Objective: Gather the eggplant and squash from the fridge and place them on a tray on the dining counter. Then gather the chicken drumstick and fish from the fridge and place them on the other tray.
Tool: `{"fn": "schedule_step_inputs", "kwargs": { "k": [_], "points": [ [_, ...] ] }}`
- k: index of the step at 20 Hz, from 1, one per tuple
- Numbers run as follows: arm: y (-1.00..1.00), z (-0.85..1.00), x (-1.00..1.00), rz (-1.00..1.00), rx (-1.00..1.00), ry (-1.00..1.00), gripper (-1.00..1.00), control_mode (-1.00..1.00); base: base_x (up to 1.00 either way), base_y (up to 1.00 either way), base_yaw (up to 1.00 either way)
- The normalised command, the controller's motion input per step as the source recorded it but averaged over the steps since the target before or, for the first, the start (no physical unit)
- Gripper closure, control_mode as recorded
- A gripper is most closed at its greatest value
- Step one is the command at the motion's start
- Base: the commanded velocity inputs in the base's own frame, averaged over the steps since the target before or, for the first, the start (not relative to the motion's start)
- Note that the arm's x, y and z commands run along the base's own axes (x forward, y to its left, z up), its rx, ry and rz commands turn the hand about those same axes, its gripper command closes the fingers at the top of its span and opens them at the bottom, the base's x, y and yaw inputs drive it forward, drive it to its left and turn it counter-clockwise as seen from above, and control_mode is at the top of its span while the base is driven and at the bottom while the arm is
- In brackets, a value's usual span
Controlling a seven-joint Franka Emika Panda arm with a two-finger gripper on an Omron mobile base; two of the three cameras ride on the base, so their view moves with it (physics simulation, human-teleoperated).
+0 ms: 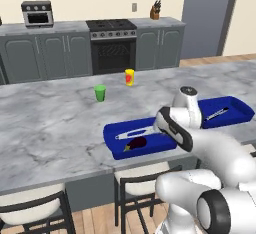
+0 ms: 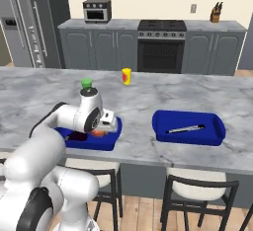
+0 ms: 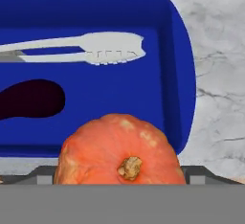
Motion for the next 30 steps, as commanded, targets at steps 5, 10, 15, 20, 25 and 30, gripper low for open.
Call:
{"fn": "schedule_step_inputs", "kwargs": {
  "k": [5,10,15,20,25,30],
  "points": [
    [0.02,-0.51,0.49,0.06,-0.01,0.08,1.00,-1.00,0.00,0.00,0.00],
    [0.01,-0.46,0.31,0.05,-0.02,0.14,1.00,-1.00,0.00,0.00,0.00],
    [0.06,-0.30,0.44,0.05,-0.01,0.13,1.00,-1.00,0.00,0.00,0.00],
    [0.00,-0.24,0.23,0.06,0.00,0.11,1.00,-1.00,0.00,0.00,0.00],
    [-0.06,-0.16,-0.17,0.05,0.00,0.08,-1.00,-1.00,0.00,0.00,0.00],
    [-0.13,0.23,-0.47,0.01,0.00,0.00,-1.00,-1.00,0.00,0.00,0.00]
  ]
}}
